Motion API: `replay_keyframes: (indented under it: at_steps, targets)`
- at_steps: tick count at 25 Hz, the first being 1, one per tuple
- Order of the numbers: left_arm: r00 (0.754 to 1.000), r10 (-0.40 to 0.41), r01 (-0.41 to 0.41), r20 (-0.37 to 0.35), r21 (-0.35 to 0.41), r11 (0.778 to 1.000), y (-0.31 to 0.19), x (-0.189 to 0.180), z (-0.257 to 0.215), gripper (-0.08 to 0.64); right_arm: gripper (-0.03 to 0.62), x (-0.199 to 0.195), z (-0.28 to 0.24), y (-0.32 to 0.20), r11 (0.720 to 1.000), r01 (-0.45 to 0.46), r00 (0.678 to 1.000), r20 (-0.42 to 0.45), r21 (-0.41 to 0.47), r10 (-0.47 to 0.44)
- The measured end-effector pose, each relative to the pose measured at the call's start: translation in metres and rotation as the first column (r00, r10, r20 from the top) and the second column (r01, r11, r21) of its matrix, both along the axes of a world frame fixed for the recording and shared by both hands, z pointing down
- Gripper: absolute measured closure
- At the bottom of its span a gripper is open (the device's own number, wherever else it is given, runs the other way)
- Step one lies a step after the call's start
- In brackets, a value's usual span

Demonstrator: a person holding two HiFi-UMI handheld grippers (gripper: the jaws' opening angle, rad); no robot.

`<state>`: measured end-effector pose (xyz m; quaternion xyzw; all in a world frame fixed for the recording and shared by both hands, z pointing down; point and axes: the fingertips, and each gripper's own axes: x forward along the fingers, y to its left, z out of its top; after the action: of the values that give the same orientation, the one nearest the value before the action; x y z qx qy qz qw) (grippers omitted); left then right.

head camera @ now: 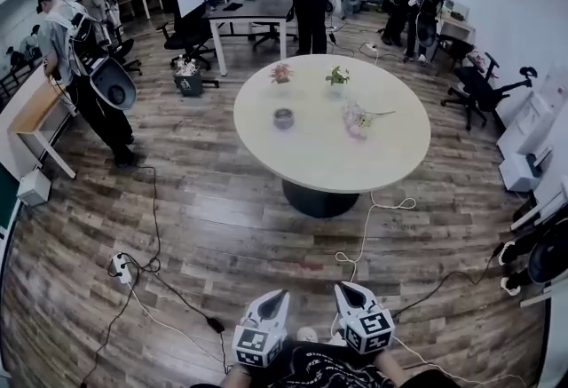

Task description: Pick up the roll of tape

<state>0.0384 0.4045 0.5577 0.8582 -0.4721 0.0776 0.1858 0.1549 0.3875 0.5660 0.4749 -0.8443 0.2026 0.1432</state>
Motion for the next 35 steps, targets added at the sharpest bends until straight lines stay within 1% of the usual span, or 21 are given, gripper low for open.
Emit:
replay_keyframes:
  at_steps: [3, 5, 6, 7, 8, 9, 11, 13, 15, 17, 18, 21, 22, 25, 28, 31, 35]
  targets:
    - [1.000, -0.011, 0.011, -0.014, -0.015, 1.000, -0.002, -0.003, 0.001, 0.537, 0.584, 0.008, 0.001, -0.005, 0.999, -0.052, 0.999, 0.010, 0.000, 0.052]
    - [1.000, -0.008, 0.008, -0.008, -0.022, 1.000, -0.001, -0.007, 0.002, 0.535, 0.577, 0.006, 0.000, -0.006, 0.998, -0.054, 0.998, 0.022, 0.007, 0.054]
    - [1.000, -0.002, 0.002, -0.009, -0.023, 1.000, -0.002, -0.009, 0.003, 0.532, 0.542, 0.003, 0.000, -0.007, 0.999, -0.047, 0.999, 0.027, 0.009, 0.047]
    - [1.000, 0.005, -0.005, -0.015, -0.025, 1.000, -0.002, -0.010, 0.003, 0.486, 0.494, -0.001, 0.001, -0.007, 0.999, -0.038, 0.999, 0.030, 0.009, 0.038]
    - [1.000, 0.012, -0.012, -0.024, -0.027, 1.000, -0.003, -0.011, 0.004, 0.413, 0.447, -0.003, 0.002, -0.008, 1.000, -0.031, 0.999, 0.032, 0.007, 0.030]
    - [0.999, 0.017, -0.018, -0.031, -0.030, 0.999, -0.004, -0.012, 0.004, 0.357, 0.413, -0.006, 0.003, -0.009, 1.000, -0.026, 0.999, 0.031, 0.003, 0.026]
    - [0.999, 0.028, -0.029, -0.034, -0.040, 0.999, -0.005, -0.014, 0.007, 0.291, 0.372, -0.011, 0.006, -0.009, 1.000, -0.021, 0.999, 0.029, -0.006, 0.021]
    - [0.999, 0.039, -0.040, -0.026, -0.047, 0.998, -0.007, -0.019, 0.011, 0.262, 0.317, -0.020, 0.008, -0.009, 1.000, -0.011, 0.999, 0.031, -0.010, 0.011]
    - [0.999, 0.046, -0.047, -0.025, -0.049, 0.998, -0.013, -0.024, 0.012, 0.250, 0.271, -0.029, 0.009, -0.011, 1.000, 0.004, 0.999, 0.032, -0.004, -0.004]
    - [0.998, 0.056, -0.057, -0.028, -0.054, 0.997, -0.018, -0.028, 0.012, 0.244, 0.243, -0.035, 0.012, -0.014, 1.000, 0.009, 0.999, 0.034, -0.002, -0.009]
    - [0.998, 0.064, -0.065, -0.022, -0.055, 0.996, -0.020, -0.030, 0.012, 0.244, 0.239, -0.037, 0.013, -0.015, 1.000, 0.005, 0.999, 0.037, -0.007, -0.005]
    - [0.996, 0.087, -0.086, 0.036, -0.046, 0.995, -0.022, -0.040, 0.017, 0.245, 0.236, -0.044, 0.016, -0.015, 1.000, -0.015, 0.999, 0.042, -0.025, 0.017]
    - [0.995, 0.094, -0.092, 0.044, -0.044, 0.995, -0.023, -0.044, 0.019, 0.245, 0.236, -0.047, 0.017, -0.015, 0.999, -0.021, 0.999, 0.041, -0.027, 0.022]
    - [0.994, 0.109, -0.109, 0.009, -0.035, 0.993, -0.028, -0.048, 0.018, 0.245, 0.236, -0.053, 0.020, -0.015, 0.999, -0.032, 0.999, 0.034, -0.027, 0.033]
    - [0.993, 0.116, -0.117, -0.019, -0.055, 0.992, -0.028, -0.053, 0.016, 0.245, 0.236, -0.058, 0.025, -0.015, 0.998, -0.037, 0.999, 0.038, -0.046, 0.038]
    - [0.993, 0.120, -0.121, -0.016, -0.050, 0.991, -0.032, -0.051, 0.019, 0.245, 0.233, -0.056, 0.029, -0.022, 0.998, -0.040, 0.998, 0.039, -0.058, 0.042]
    - [0.995, 0.104, -0.104, 0.003, -0.049, 0.993, -0.058, -0.047, 0.022, 0.245, 0.233, -0.051, 0.035, -0.048, 0.997, -0.037, 0.998, 0.057, -0.072, 0.042]
